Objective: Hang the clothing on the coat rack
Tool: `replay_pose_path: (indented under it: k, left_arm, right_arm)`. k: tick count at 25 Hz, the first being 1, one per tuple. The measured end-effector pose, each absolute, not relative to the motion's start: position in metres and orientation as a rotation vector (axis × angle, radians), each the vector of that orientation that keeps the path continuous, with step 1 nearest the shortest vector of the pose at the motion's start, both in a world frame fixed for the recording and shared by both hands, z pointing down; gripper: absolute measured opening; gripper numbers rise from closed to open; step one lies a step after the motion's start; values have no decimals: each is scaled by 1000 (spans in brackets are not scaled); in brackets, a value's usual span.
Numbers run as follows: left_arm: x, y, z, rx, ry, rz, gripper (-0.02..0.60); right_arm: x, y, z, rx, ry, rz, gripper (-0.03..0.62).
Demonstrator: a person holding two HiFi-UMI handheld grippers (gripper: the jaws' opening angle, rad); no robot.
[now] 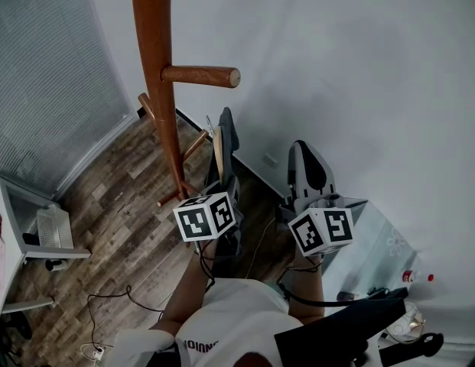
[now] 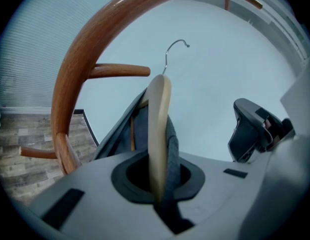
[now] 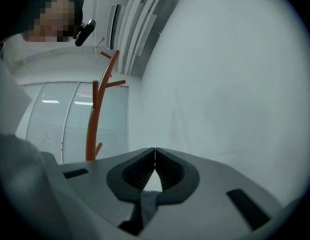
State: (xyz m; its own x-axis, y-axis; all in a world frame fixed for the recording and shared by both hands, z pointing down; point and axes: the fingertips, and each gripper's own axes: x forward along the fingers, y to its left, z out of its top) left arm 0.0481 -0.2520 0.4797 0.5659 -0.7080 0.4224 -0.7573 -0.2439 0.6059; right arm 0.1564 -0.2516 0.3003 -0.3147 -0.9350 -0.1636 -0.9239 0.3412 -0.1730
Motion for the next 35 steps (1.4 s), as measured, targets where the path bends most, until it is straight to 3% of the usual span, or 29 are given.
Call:
replay_pose_path:
  k: [35]
  left_arm:
    - [52, -252, 505, 1914, -1127, 59, 26]
  right_arm:
    - [152, -256, 305, -1675, 2394, -79, 20]
